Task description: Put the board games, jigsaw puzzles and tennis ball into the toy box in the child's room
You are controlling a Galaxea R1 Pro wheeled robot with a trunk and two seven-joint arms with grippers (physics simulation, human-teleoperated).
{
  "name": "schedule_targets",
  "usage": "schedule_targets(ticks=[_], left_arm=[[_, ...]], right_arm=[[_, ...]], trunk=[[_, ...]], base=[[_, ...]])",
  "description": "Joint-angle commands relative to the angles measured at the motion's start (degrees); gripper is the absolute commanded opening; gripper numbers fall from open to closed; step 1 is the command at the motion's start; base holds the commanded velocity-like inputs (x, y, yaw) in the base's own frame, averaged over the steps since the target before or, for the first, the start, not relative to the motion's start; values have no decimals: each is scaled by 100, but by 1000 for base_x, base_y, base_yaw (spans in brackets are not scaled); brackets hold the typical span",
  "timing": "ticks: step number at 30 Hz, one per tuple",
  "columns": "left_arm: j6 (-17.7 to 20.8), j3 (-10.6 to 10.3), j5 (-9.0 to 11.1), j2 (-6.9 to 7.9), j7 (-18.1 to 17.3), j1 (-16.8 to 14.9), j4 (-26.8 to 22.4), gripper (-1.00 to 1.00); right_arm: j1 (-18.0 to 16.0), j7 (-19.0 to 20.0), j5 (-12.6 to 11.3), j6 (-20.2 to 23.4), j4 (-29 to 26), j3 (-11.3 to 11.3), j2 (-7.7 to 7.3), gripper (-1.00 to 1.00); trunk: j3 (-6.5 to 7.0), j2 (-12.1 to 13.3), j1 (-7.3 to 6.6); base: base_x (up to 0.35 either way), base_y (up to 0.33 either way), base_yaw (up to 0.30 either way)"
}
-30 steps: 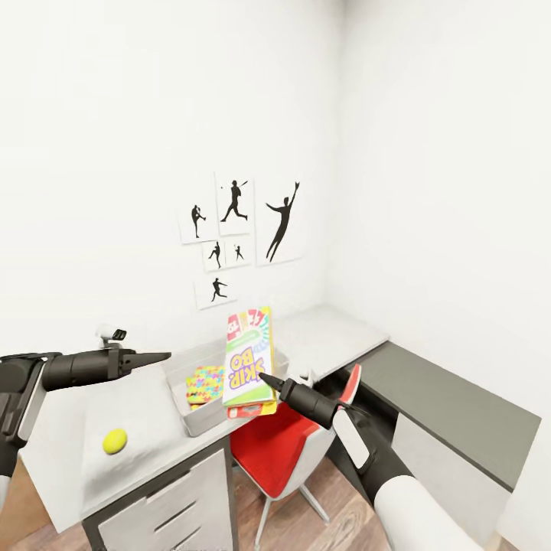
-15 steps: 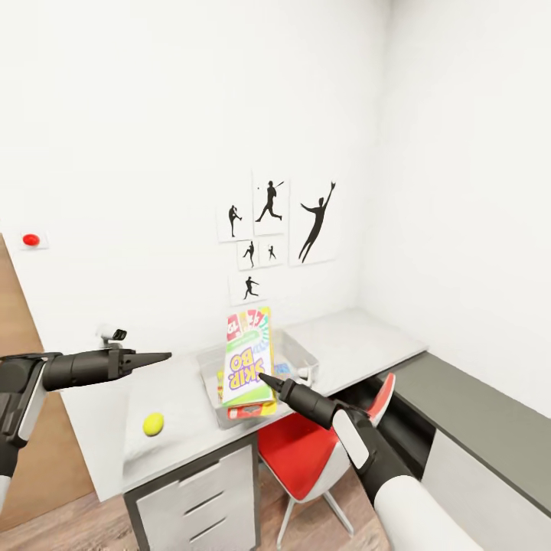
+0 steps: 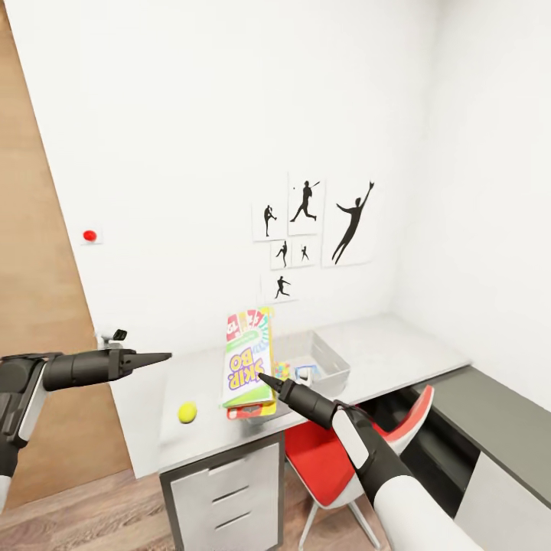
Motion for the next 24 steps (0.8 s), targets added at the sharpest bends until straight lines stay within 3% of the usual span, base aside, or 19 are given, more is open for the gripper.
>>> schedule_targets(ticks=[1, 7, 24], left_arm=[[60, 0, -4, 1, -24, -1, 1, 100], [60, 0, -4, 1, -24, -1, 1, 100], [59, 17, -3, 10, -24, -1, 3, 100]], right_arm=[[-2, -6, -73, 52, -2, 4, 0, -100], [-2, 1, -105, 52, 0, -21, -11, -100], [-11, 8, -146, 50, 3, -57, -23, -100]], trunk=[[-2, -5, 2], [-2, -5, 2], [-2, -5, 2]], base=[[0, 0, 282], [59, 13, 212], [113, 69, 9]])
